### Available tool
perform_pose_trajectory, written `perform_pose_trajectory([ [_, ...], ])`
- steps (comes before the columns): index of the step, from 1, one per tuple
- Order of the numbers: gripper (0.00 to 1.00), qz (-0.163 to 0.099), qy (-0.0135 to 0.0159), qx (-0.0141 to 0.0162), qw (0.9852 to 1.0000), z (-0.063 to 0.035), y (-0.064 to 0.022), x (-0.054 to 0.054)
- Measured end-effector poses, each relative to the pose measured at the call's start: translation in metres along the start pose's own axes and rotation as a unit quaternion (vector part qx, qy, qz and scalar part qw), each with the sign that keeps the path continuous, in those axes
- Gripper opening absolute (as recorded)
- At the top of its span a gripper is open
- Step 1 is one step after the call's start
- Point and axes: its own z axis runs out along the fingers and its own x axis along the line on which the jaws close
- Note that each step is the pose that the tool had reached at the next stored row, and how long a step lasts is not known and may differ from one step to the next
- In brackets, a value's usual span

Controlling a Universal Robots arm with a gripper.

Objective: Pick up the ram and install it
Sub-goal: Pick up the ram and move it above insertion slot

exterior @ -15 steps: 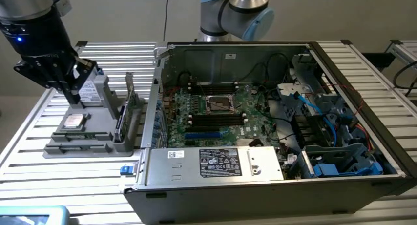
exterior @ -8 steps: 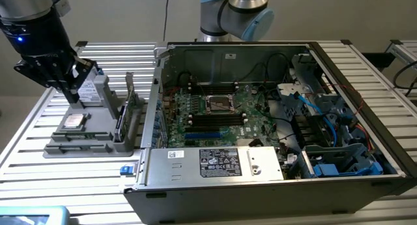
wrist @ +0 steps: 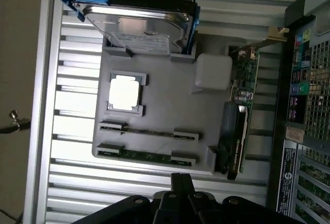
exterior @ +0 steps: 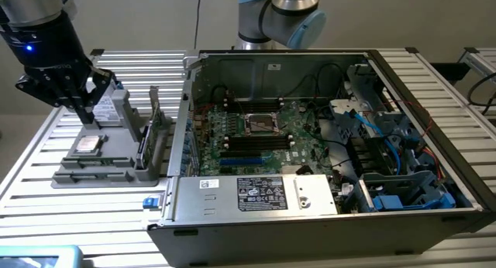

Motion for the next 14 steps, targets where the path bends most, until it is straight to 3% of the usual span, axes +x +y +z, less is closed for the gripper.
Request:
perform_pose_trajectory([
  [5, 0.11, -0.046, -0.0009, -0.0004, 0.999, 0.0003, 0.0001, 0.0],
  [10, 0.11, -0.081, -0.0003, -0.0093, 0.9967, 0.0002, 0.0001, 0.0],
  [14, 0.11, -0.11, 0.0001, -0.0132, 0.9938, 0.0002, 0.0, 0.0],
])
